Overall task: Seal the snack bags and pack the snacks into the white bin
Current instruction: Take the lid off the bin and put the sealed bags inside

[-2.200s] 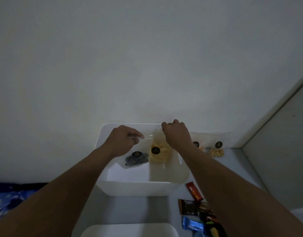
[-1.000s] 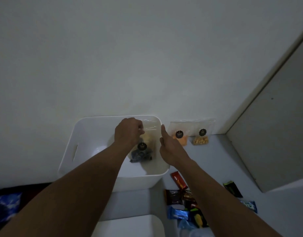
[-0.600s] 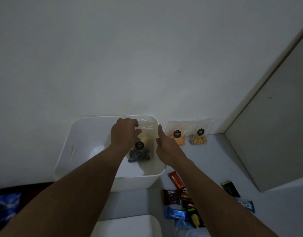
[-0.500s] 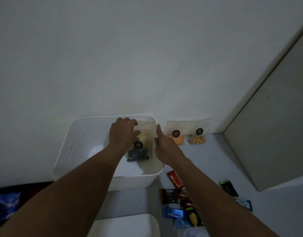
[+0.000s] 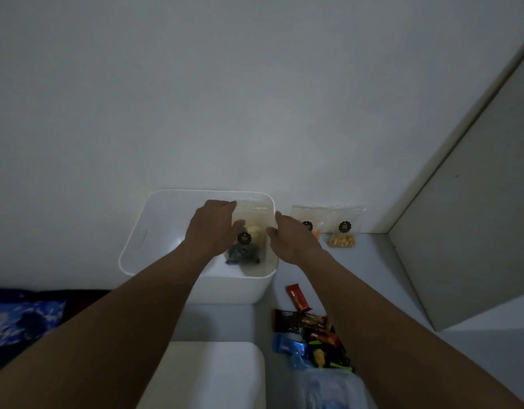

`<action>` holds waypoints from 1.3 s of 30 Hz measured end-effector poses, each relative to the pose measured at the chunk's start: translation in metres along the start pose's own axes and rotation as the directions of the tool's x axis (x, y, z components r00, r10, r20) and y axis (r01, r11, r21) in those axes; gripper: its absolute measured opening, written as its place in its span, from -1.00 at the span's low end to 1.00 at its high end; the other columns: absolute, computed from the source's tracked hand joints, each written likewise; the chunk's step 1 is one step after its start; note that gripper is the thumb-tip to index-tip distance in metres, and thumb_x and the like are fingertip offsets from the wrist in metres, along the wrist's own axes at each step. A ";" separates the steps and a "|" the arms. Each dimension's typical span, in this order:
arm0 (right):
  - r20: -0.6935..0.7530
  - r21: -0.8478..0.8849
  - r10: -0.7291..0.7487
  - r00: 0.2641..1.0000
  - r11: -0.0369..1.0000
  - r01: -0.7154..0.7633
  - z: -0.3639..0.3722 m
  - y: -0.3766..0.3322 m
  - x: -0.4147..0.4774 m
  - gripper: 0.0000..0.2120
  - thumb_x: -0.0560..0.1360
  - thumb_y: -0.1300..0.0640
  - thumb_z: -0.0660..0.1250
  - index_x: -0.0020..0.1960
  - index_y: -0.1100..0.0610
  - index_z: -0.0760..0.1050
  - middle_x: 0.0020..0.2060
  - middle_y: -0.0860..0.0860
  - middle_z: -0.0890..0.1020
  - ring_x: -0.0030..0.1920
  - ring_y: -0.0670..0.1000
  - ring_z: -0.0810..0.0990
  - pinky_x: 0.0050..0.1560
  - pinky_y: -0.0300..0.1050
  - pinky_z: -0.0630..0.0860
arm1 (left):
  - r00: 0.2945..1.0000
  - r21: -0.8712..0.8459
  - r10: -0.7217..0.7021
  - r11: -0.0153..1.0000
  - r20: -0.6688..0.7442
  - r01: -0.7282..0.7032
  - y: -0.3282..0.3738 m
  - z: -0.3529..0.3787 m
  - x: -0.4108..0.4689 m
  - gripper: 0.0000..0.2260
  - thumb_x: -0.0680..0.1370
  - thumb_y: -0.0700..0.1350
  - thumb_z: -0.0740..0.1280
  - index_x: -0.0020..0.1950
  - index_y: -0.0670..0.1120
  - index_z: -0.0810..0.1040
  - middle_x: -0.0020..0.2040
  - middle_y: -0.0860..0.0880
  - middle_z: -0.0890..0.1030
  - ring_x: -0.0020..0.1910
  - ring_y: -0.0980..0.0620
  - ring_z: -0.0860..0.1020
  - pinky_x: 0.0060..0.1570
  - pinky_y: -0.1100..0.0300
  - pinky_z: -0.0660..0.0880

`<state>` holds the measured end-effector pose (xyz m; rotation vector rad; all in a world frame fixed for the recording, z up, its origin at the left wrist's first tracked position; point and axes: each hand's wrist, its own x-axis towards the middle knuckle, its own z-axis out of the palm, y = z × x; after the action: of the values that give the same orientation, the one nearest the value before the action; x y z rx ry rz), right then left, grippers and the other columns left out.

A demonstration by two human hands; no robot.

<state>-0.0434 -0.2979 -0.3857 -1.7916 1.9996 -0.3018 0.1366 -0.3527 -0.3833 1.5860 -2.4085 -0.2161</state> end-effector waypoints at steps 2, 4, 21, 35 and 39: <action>-0.009 -0.003 -0.019 1.000 1.000 0.019 -0.010 0.001 -0.010 -0.56 0.66 0.02 0.08 0.46 0.22 0.25 0.31 0.18 0.47 0.33 0.18 0.45 0.23 0.06 0.42 | 1.000 -0.015 -0.002 1.000 -0.029 0.001 0.010 -0.005 -0.009 -0.53 0.60 0.12 0.24 0.44 -0.08 0.42 0.35 -0.09 0.52 0.37 -0.13 0.40 0.30 -0.01 0.36; -0.017 -0.009 -0.015 1.000 1.000 0.015 -0.019 0.008 -0.022 -0.53 0.66 0.01 0.09 0.50 0.21 0.21 0.40 0.17 0.41 0.40 0.17 0.39 0.34 0.07 0.36 | 0.998 -0.046 0.000 0.999 -0.058 -0.003 0.026 -0.007 -0.018 -0.56 0.59 0.12 0.25 0.40 -0.07 0.45 0.32 -0.09 0.55 0.33 -0.13 0.43 0.28 -0.02 0.40; -0.197 0.137 0.233 0.952 0.968 -0.208 -0.057 0.202 -0.011 -0.67 0.57 0.05 0.25 0.26 0.20 0.40 0.17 0.17 0.58 0.17 0.20 0.56 0.06 -0.02 0.52 | 0.990 -0.336 -0.133 0.936 -0.049 0.109 0.191 0.114 0.012 -0.61 0.58 0.14 0.24 0.32 -0.04 0.48 0.21 -0.05 0.54 0.19 -0.06 0.47 0.12 0.05 0.46; -0.200 0.758 0.539 0.818 0.615 -0.220 -0.008 0.281 0.083 -0.58 0.42 -0.02 0.50 0.19 0.16 0.60 0.10 0.07 0.66 0.09 0.05 0.62 0.16 -0.05 0.55 | 0.758 -0.705 -0.639 0.598 -0.132 0.381 0.174 0.211 0.102 -0.56 0.44 -0.10 0.44 0.25 -0.05 0.37 0.22 -0.07 0.56 0.18 -0.17 0.49 0.18 -0.08 0.48; -0.215 0.805 0.541 0.813 0.570 -0.167 -0.005 0.281 0.084 -0.89 0.42 0.12 0.50 -0.14 0.14 0.62 -0.21 0.03 0.68 -0.16 0.01 0.63 -0.12 -0.09 0.55 | 0.753 -0.746 -0.638 0.577 -0.158 0.332 0.172 0.217 0.101 -0.52 0.41 -0.13 0.50 0.22 0.02 0.35 0.01 -0.02 0.61 0.02 -0.11 0.55 -0.01 -0.02 0.54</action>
<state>-0.3012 -0.3423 -0.5194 -0.7643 1.9930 -1.3013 -0.1147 -0.3797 -0.5348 1.6554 -1.2477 -0.7027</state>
